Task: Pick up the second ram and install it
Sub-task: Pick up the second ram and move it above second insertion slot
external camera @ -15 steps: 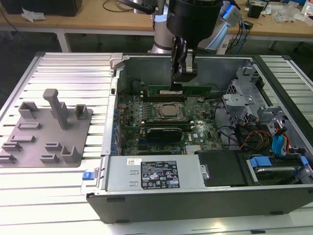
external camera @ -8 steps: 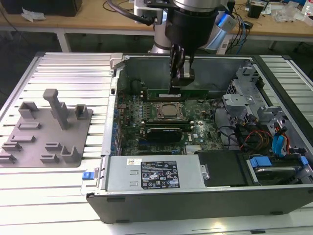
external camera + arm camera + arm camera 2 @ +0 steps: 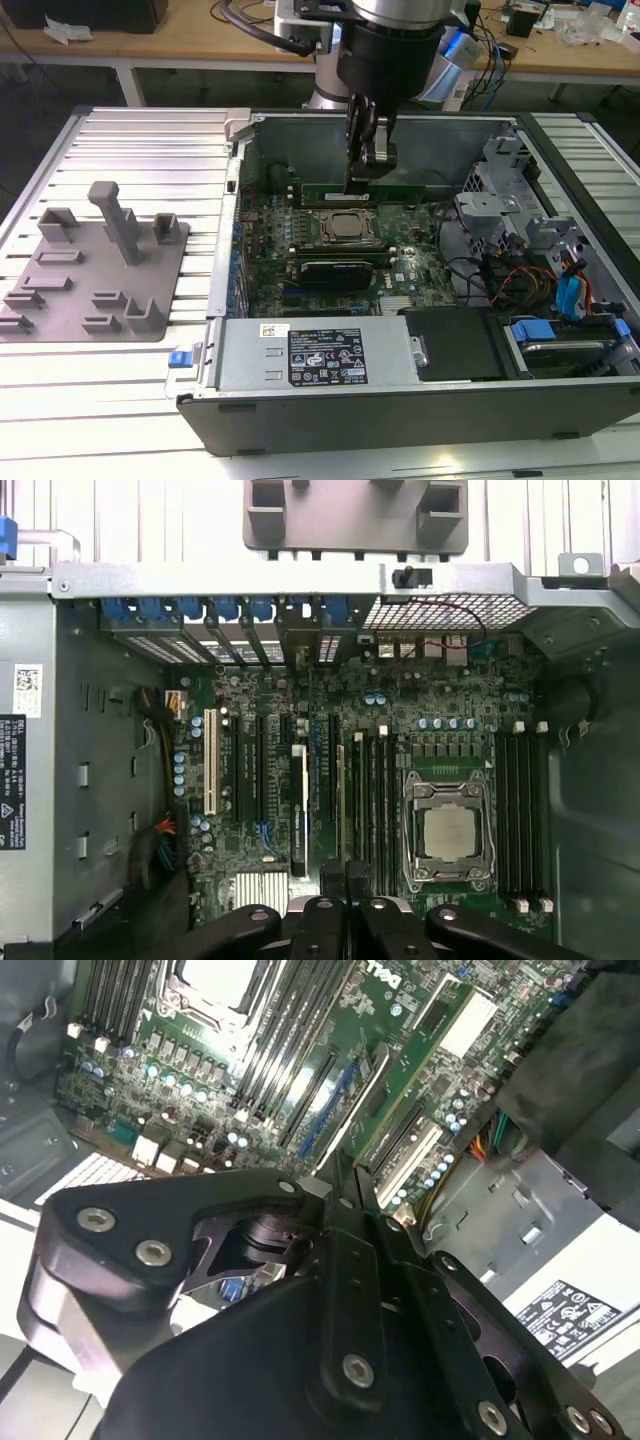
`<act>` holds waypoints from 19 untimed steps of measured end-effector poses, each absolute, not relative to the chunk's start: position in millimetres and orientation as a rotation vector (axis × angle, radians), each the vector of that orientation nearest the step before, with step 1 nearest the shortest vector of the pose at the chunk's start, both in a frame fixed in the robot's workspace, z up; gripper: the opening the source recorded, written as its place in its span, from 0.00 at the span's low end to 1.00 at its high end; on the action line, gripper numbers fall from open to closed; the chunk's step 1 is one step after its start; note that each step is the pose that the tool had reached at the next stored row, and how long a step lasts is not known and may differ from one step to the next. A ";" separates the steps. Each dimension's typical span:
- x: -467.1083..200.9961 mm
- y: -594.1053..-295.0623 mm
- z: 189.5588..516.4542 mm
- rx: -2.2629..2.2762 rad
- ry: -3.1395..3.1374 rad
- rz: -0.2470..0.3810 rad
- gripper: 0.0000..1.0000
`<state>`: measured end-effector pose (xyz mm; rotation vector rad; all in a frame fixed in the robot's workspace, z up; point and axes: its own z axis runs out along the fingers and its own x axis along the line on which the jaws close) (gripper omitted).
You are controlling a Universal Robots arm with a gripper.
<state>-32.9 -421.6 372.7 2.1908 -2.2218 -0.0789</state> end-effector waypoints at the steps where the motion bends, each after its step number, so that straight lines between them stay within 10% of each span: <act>1: -32.9 -421.6 371.2 2.191 -2.222 -0.079 0.09; 19: -32.9 -404.7 345.0 2.191 -2.222 -0.079 0.09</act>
